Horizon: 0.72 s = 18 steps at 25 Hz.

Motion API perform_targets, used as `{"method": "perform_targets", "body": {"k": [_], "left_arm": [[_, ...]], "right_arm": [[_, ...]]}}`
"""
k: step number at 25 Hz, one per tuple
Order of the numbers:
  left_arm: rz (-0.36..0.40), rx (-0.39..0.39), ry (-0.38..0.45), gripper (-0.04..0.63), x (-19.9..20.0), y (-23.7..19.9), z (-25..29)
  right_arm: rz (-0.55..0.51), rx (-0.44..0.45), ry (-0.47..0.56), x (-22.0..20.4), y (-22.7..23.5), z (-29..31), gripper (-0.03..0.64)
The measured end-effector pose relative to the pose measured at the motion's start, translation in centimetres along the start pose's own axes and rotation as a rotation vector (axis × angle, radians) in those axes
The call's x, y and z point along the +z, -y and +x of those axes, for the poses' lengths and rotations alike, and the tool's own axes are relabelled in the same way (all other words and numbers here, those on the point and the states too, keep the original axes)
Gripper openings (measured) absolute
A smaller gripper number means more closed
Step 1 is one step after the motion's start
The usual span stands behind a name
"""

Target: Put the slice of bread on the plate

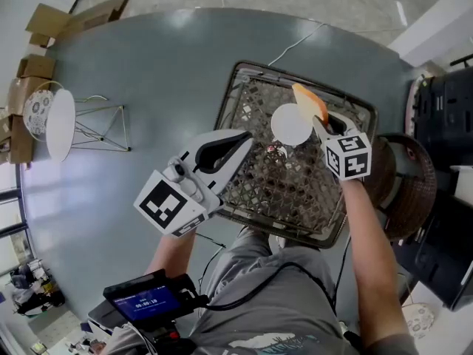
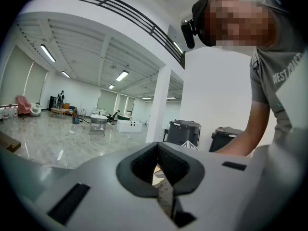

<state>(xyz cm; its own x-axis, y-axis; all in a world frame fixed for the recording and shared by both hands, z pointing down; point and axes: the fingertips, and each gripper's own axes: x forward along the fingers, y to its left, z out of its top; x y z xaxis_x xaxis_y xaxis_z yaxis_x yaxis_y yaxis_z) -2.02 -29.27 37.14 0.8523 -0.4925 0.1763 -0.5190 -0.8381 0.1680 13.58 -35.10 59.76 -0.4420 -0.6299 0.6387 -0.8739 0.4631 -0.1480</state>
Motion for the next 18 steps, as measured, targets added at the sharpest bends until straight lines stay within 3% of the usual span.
{"method": "perform_targets", "body": {"k": [18], "left_arm": [[-0.041,0.032,-0.037,0.006,-2.7,-2.4,-2.1]], "right_arm": [[-0.306,-0.131,-0.11,-4.9,-0.1,5.9,0.097]]}}
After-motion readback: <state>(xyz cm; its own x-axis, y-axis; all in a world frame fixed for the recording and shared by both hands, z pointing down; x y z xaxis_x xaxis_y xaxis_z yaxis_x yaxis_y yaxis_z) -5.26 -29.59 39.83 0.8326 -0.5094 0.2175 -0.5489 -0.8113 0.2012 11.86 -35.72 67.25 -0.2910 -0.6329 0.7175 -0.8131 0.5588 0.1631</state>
